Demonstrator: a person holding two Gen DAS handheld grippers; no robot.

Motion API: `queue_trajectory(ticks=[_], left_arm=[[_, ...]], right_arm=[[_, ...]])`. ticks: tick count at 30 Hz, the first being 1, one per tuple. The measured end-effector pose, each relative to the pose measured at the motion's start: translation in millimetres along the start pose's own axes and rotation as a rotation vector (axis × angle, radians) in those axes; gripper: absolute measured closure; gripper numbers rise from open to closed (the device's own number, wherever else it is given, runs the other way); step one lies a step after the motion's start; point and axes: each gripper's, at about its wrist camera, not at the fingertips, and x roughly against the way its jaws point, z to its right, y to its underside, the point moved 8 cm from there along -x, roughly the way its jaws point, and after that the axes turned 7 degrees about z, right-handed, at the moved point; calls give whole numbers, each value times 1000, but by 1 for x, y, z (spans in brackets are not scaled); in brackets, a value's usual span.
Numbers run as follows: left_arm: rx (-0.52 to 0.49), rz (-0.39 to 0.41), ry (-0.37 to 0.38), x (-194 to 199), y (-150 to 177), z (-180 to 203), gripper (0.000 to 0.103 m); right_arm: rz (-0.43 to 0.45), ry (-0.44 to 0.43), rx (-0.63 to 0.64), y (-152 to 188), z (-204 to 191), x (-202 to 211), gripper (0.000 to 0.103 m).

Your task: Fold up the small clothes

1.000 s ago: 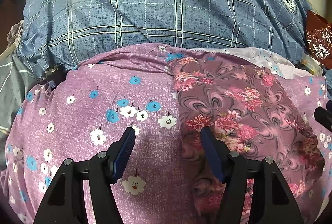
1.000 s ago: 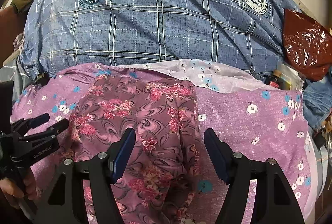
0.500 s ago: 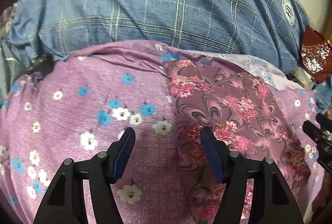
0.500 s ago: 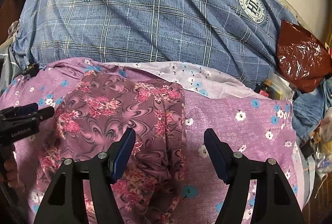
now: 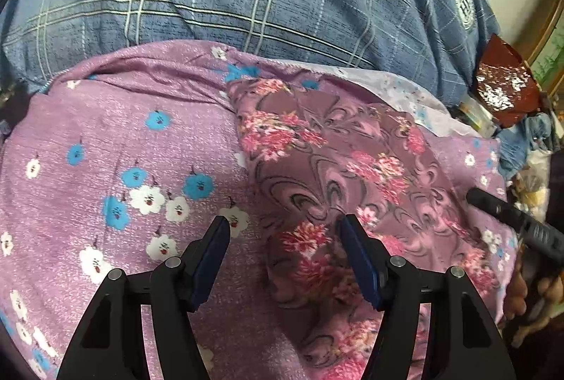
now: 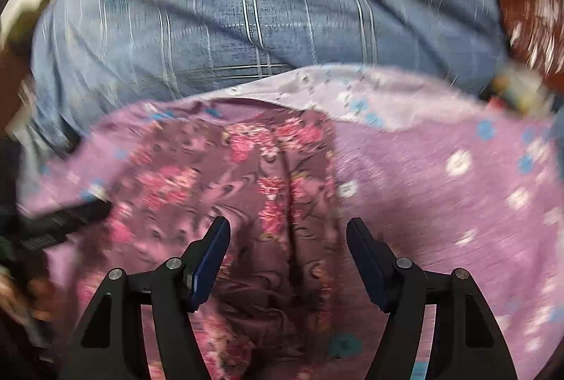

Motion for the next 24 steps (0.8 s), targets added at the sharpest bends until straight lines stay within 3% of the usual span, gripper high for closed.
queue_trajectory(ticks=[5, 9, 14, 20, 24], left_arm=[[23, -19, 84, -2, 3, 5, 38], [36, -38, 114, -6, 7, 5, 40], [94, -46, 170, -10, 6, -2, 41], [131, -35, 188, -14, 4, -1, 44], [123, -45, 161, -17, 7, 2, 42]], right_arm=[[-53, -241, -327, 5, 36, -6, 31], [-108, -296, -455, 18, 51, -19, 31], [-132, -357, -506, 20, 52, -28, 31], [-174, -426, -458, 23, 21, -35, 31], [-185, -370, -360, 29, 3, -40, 31]])
